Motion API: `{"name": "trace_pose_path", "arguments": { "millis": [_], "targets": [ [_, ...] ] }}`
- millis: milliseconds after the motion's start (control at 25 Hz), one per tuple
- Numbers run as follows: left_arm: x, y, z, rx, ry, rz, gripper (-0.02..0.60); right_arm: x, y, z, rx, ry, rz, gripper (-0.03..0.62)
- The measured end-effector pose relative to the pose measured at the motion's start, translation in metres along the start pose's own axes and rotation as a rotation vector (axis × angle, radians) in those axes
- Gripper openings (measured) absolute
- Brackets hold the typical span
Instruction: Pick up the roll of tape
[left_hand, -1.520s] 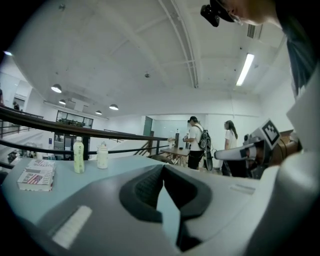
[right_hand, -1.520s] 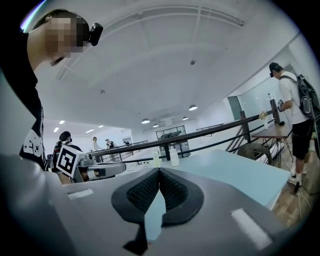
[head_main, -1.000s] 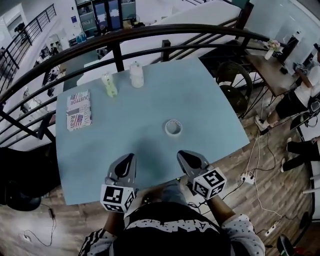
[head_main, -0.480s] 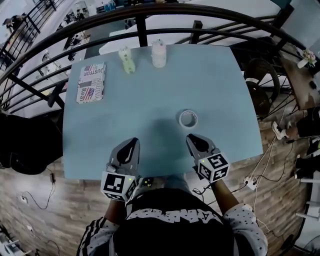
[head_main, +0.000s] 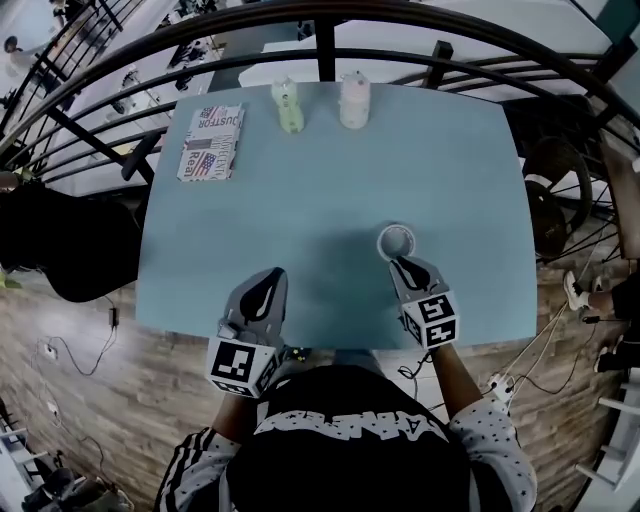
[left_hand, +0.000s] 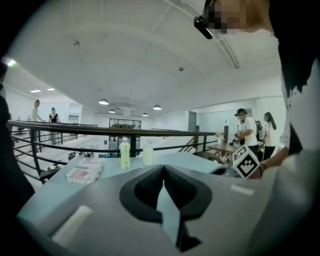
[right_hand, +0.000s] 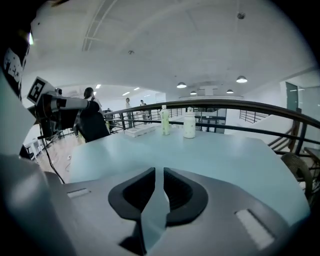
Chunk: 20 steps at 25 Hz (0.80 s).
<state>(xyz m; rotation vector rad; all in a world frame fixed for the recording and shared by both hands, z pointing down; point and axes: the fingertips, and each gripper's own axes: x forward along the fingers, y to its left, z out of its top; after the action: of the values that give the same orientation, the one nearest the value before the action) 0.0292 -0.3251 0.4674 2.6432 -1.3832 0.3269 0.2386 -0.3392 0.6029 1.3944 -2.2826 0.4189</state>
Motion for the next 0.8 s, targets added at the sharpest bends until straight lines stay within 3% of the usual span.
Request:
{"name": "trace_pose_path", "arguments": {
  "millis": [800],
  "targets": [
    [0.007,0.011,-0.002,-0.023,0.030,0.209,0.000,0.063,-0.015,-0.047,-0.277,0.223,0.182,0.129]
  ]
}}
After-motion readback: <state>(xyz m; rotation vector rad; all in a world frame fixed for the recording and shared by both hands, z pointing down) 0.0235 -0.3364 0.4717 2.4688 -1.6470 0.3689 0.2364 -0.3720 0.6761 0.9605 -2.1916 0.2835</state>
